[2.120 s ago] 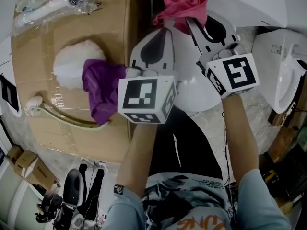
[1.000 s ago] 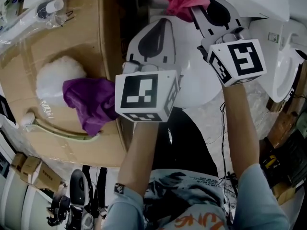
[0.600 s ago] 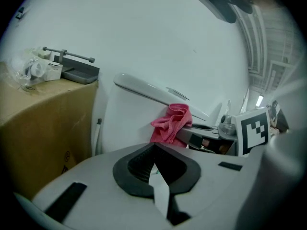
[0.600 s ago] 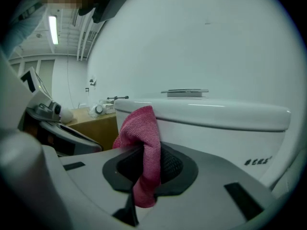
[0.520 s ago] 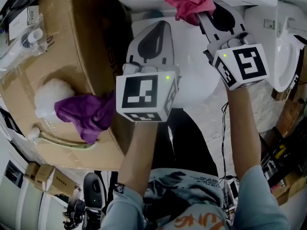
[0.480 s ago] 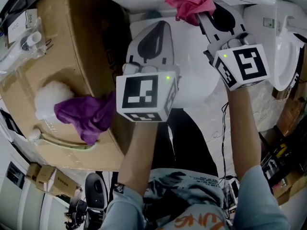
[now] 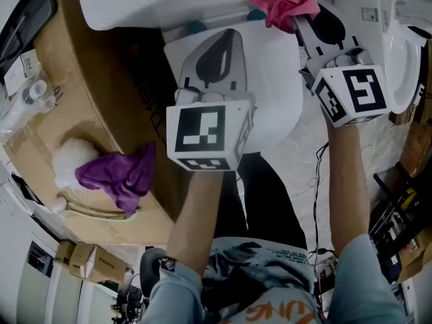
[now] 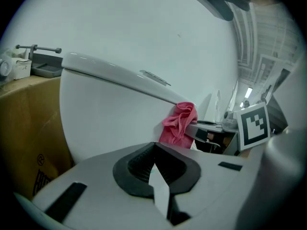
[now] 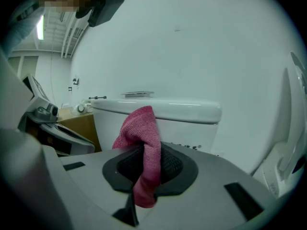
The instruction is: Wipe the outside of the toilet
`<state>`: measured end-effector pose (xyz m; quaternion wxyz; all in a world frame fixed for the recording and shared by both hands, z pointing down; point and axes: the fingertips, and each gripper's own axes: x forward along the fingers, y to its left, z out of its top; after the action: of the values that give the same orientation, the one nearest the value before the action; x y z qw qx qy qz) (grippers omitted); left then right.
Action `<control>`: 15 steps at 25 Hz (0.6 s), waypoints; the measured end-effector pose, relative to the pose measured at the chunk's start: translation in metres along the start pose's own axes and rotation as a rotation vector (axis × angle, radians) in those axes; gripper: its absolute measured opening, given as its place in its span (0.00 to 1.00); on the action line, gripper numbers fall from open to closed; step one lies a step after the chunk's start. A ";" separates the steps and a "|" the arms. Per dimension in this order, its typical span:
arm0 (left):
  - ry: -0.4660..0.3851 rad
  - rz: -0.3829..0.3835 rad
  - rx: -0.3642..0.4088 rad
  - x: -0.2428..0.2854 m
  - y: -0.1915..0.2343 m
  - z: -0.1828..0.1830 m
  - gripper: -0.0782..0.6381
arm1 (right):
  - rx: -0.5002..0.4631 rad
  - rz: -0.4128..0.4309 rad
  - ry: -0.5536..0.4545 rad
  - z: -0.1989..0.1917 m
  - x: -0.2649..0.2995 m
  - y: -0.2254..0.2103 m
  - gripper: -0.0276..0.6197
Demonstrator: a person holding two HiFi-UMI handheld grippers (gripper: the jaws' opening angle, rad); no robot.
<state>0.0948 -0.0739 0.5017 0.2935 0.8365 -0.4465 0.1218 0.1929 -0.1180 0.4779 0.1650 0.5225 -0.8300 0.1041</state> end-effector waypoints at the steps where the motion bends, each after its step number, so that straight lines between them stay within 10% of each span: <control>1: 0.003 -0.006 0.004 0.002 -0.003 0.000 0.14 | 0.004 -0.018 0.003 -0.001 -0.003 -0.007 0.15; 15: 0.034 -0.049 0.028 0.019 -0.018 -0.002 0.14 | 0.099 -0.293 0.040 -0.025 -0.035 -0.090 0.14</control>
<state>0.1205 -0.0778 0.5052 0.2923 0.8490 -0.4190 0.1351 0.2921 -0.1190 0.4873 0.1692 0.6432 -0.7354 0.1302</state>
